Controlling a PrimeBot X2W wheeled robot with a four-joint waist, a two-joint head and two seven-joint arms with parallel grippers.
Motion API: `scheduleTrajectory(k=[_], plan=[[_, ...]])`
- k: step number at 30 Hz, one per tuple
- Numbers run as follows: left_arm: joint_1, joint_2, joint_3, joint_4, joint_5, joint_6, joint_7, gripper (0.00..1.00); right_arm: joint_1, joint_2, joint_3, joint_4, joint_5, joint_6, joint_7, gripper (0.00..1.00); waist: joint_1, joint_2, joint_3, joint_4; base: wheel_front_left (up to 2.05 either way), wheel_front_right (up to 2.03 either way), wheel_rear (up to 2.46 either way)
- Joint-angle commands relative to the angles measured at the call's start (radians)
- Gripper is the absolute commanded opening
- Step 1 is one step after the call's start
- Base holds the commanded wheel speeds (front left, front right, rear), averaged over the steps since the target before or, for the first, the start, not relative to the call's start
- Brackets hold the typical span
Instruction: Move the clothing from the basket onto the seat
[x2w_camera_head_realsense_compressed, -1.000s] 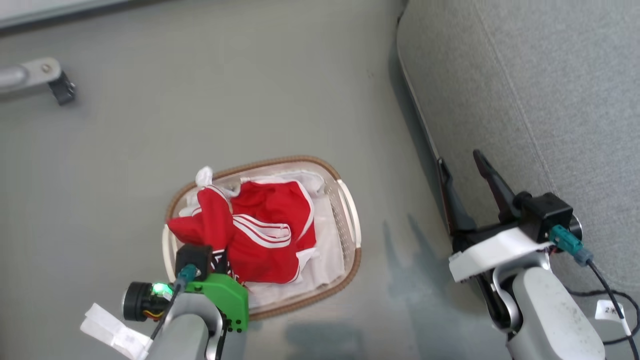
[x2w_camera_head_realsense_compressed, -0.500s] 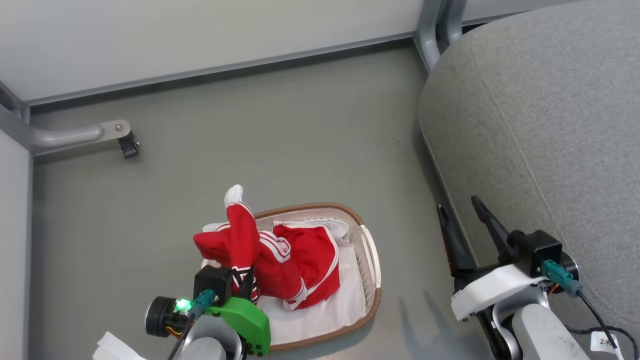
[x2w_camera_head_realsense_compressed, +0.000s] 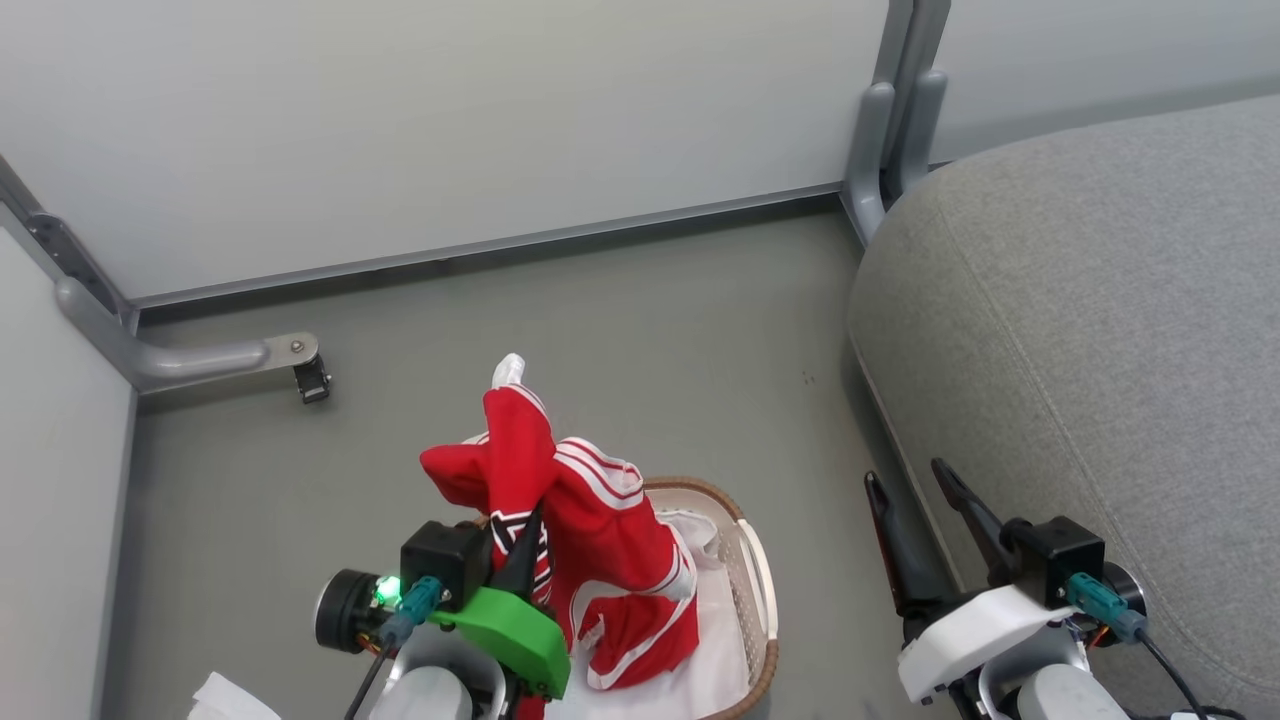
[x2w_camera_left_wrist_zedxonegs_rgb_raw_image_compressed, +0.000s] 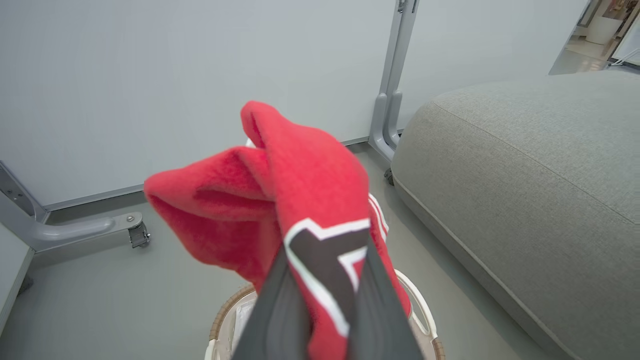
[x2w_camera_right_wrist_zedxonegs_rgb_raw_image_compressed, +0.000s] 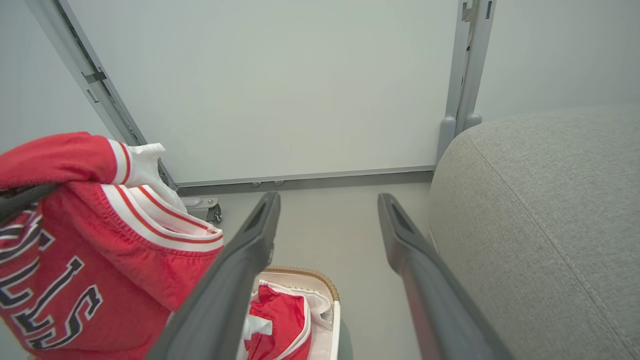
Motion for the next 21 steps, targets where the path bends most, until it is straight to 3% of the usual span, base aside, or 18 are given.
scheduleTrajectory(k=[1,16,21], plan=[[-0.019,0.003,-0.004,-0.021,-0.006,-0.004,-0.001,0.0,0.017,-0.002,0.002,0.005,0.003,-0.001,-0.005,1.0,0.0001,0.0,-0.007,0.003,0.0,0.0,0.0],[-0.128,0.003,-0.07,-0.233,-0.035,0.0,-0.001,0.0,0.031,0.001,0.04,0.02,0.009,-0.001,-0.005,1.0,0.0001,0.0,-0.022,0.021,0.0,0.0,0.0],[-0.145,0.003,-0.097,-0.271,-0.049,0.011,-0.001,0.0,0.011,-0.017,0.097,0.021,-0.008,-0.001,-0.005,1.0,0.0001,0.0,-0.022,0.028,0.0,0.0,0.0]])
